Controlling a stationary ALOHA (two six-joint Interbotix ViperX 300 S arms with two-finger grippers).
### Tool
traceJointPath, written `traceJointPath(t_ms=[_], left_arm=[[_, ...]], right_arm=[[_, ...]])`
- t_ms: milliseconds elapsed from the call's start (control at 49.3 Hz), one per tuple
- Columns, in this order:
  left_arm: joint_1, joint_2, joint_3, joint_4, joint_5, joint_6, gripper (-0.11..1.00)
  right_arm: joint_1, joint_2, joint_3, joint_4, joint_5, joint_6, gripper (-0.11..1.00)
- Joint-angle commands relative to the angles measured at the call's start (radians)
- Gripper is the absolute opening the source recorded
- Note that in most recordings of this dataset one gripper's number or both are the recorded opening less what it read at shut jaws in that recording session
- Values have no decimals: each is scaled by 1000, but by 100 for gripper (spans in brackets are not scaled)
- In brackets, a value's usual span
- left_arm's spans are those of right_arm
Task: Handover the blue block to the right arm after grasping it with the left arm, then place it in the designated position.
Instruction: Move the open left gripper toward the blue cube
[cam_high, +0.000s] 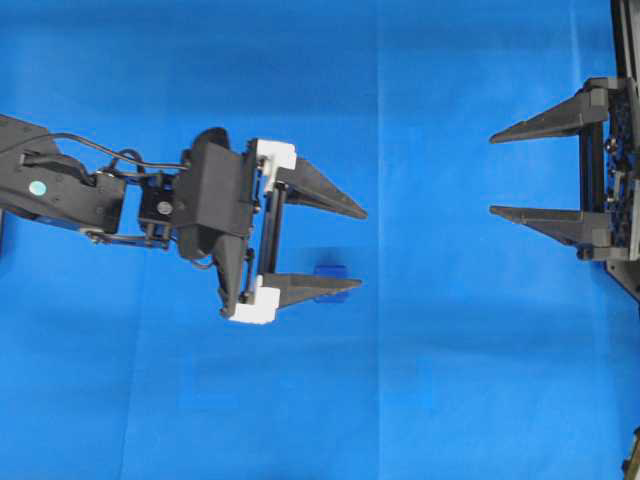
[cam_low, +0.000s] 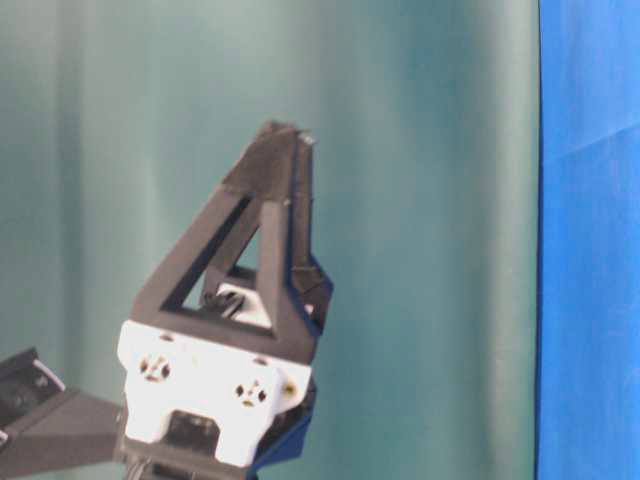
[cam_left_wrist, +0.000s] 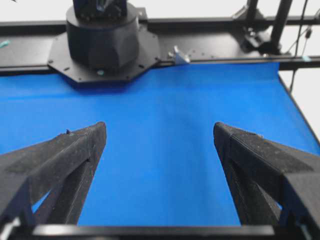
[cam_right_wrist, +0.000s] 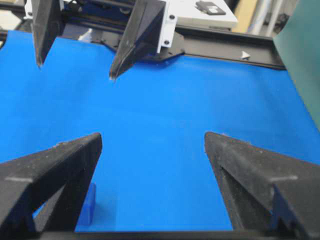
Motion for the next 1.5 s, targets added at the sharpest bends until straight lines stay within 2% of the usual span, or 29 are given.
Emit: traceJointPath(t_ms=[0,223,406,770,852,973,1480], left_arm=[[0,-6,-35,3,23,2,91],[-2,-11,-61,2,160,-15,91],[-2,9,-155,3,442,-61,91],[-17,126,-397,3,1009,-64,91],[-17,146,-439,9,1089,-64,91],[-17,160,-468,14,1135,-64,91],[-17,160,-466,14,1135,-64,91]], right_arm=[[-2,6,-29,3,-11,-2,96],[-2,6,-31,3,-9,-2,96],[-2,6,-31,3,-6,-2,96],[0,6,-29,3,2,-2,96],[-2,9,-29,3,2,-2,96],[-2,11,-31,3,2,-2,96],[-2,14,-31,3,2,-2,96]])
